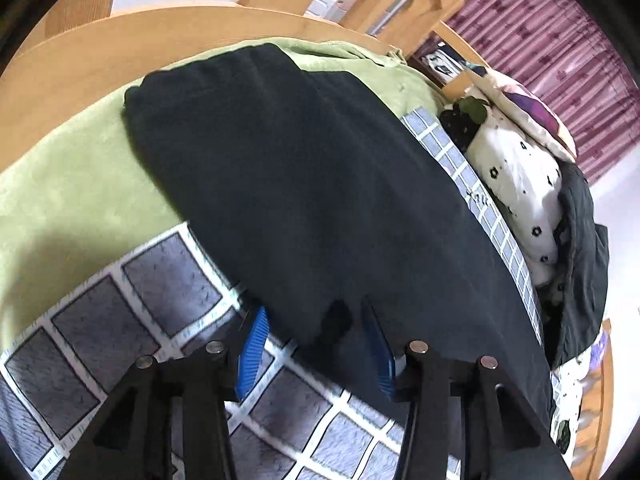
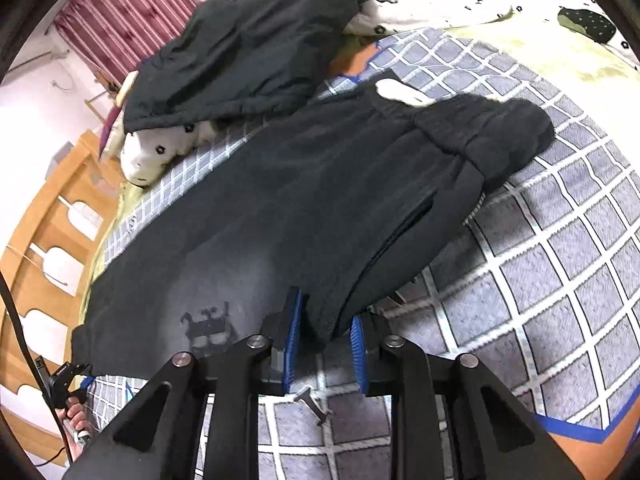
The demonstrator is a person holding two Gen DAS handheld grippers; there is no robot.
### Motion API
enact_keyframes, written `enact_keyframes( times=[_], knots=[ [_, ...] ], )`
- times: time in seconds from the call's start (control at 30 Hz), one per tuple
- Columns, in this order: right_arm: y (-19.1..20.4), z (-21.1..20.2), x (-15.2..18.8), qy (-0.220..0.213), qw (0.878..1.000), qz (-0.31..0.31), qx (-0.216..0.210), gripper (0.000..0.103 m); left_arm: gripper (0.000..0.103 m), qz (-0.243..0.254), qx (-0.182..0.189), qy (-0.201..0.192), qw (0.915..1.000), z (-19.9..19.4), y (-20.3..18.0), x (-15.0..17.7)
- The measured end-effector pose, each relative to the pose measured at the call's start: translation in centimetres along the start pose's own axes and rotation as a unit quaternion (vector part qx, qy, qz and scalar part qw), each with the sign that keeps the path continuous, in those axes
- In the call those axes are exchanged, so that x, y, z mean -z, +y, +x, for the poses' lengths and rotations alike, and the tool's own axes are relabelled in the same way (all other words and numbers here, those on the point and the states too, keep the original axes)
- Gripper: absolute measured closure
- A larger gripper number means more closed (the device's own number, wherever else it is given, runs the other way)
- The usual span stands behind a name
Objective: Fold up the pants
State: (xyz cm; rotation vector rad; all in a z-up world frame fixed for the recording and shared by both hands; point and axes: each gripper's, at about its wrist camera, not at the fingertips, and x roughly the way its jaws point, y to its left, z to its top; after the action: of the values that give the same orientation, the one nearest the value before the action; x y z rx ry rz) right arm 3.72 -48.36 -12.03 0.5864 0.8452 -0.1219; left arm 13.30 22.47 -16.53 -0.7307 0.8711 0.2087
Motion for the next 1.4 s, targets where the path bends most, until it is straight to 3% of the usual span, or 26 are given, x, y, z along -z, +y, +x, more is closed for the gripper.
enact_keyframes(
  times=[0.07, 0.1, 0.17, 0.27, 0.5, 0.73, 0.87, 0.97, 1.0, 1.07, 1.1, 1.13, 1.2, 1.3, 1.4],
  knots=[
    [0.5, -1.5, -0.4, -0.034, 0.999, -0.006, -0.021, 0.084, 0.093, 0.030, -0.017, -0.012, 0.9993, -0.7, -0.7, -0.7],
    [0.5, -2.4, -0.6, -0.050, 0.998, -0.003, -0.036, 0.084, 0.095, 0.049, -0.033, -0.019, 0.9981, -1.2, -1.3, -1.3],
    [0.9, -3.2, -1.9, -0.055, 0.997, 0.005, -0.059, 0.085, 0.095, 0.050, -0.010, -0.027, 0.9983, -2.4, -2.2, -2.8],
    [2.3, -3.1, -4.4, -0.060, 0.996, -0.008, -0.059, 0.085, 0.095, 0.058, 0.008, -0.041, 0.9974, -3.4, -4.1, -4.8],
    [5.0, -0.9, -10.3, -0.067, 0.995, -0.027, -0.068, 0.085, 0.095, 0.114, -0.012, -0.090, 0.9893, -2.2, -10.1, -7.8],
    [5.4, 4.1, -15.6, -0.054, 0.996, -0.022, -0.062, 0.085, 0.095, 0.152, -0.037, -0.129, 0.9792, 2.3, -16.5, -10.8],
    [5.8, 8.5, -17.3, -0.039, 0.998, -0.020, -0.042, 0.084, 0.095, 0.160, -0.062, -0.120, 0.9778, 6.2, -18.3, -11.2],
    [5.5, 11.2, -17.4, -0.030, 0.999, -0.014, -0.030, 0.077, 0.095, 0.159, -0.078, -0.111, 0.9779, 8.8, -18.6, -10.8],
    [5.4, 11.6, -17.3, -0.034, 0.999, -0.015, -0.024, 0.072, 0.092, 0.159, -0.084, -0.106, 0.9780, 9.5, -18.7, -10.8],
    [5.4, 12.1, -17.0, -0.044, 0.999, -0.018, -0.012, 0.069, 0.071, 0.176, -0.086, -0.083, 0.9771, 10.7, -19.3, -10.8],
    [5.3, 12.1, -16.7, -0.044, 0.999, -0.017, -0.013, 0.065, 0.053, 0.187, -0.084, -0.071, 0.9761, 11.1, -19.6, -10.6],
    [5.1, 12.0, -16.4, -0.041, 0.999, -0.016, -0.017, 0.062, 0.044, 0.198, -0.083, -0.065, 0.9746, 11.0, -19.9, -10.2],
    [4.9, 11.5, -15.6, -0.035, 0.999, -0.018, -0.022, 0.050, 0.044, 0.207, -0.076, -0.075, 0.9725, 10.1, -20.3, -9.2],
    [5.2, 10.1, -14.1, -0.029, 0.999, -0.030, -0.020, 0.050, 0.036, 0.213, -0.056, -0.083, 0.9719, 7.8, -20.3, -7.4],
    [5.8, 8.1, -11.6, -0.015, 0.998, -0.060, -0.015, 0.050, 0.035, 0.214, -0.036, -0.066, 0.9740, 5.7, -19.5, -5.0]
  ],
)
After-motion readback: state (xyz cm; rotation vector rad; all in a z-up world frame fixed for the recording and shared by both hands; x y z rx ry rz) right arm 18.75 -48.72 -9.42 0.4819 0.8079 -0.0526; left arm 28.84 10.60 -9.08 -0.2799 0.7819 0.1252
